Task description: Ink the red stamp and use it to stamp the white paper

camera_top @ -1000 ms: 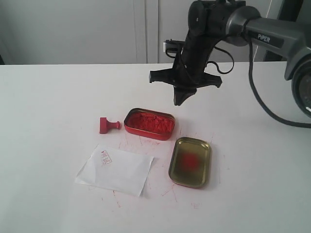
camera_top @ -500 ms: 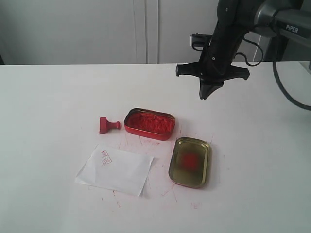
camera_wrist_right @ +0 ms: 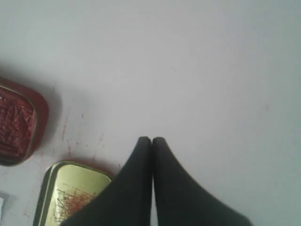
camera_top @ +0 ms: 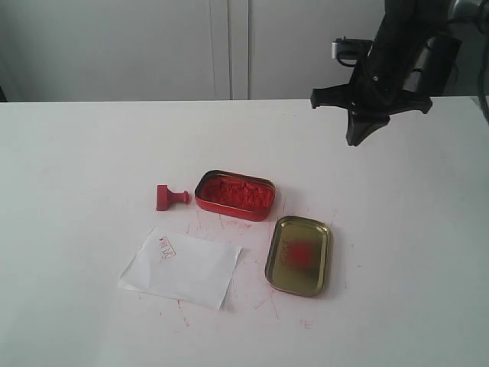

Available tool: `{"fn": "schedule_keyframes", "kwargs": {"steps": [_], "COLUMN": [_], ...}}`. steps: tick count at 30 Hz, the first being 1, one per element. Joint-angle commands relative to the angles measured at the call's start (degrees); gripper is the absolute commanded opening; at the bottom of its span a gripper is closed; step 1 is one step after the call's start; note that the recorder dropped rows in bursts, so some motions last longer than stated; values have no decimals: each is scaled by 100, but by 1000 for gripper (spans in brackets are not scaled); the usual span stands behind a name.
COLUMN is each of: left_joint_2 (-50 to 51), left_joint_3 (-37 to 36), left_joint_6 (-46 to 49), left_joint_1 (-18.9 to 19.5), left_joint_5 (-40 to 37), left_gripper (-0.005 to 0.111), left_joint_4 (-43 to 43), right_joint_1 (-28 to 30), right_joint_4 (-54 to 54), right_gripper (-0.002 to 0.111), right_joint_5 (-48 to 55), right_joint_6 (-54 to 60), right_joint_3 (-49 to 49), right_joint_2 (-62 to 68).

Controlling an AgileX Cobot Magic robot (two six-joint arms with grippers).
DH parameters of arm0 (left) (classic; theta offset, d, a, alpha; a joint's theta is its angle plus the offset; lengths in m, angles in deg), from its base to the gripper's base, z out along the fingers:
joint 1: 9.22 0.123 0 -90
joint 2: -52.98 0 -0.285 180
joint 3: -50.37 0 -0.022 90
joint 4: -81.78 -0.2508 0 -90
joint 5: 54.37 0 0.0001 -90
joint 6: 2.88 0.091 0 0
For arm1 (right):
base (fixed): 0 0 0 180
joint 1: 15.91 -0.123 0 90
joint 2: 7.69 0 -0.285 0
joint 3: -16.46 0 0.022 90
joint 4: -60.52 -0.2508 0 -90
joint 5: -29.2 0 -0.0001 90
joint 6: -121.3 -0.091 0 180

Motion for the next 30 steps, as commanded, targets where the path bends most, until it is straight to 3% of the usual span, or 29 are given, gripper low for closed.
{"fn": "schedule_keyframes", "kwargs": {"steps": [1,12,30], "left_joint_2": [-2,-2,-2], "left_joint_3": [-15,-15,-15], "left_joint_6": [-12,-12,-12], "left_joint_1": [-11,-11,-11], "left_joint_5": [27,27,27], "left_gripper": [0,0,0], "left_joint_4": [9,9,9], "right_joint_1": [239,509,531], "right_joint_4": [58,234,709], "right_gripper": [0,0,0], "right_joint_5": [21,16,-858], "right_joint_6": [136,259,304], "right_joint_3": [522,1685,3345], "right_joint_2": [-346,-1244,-2540]}}
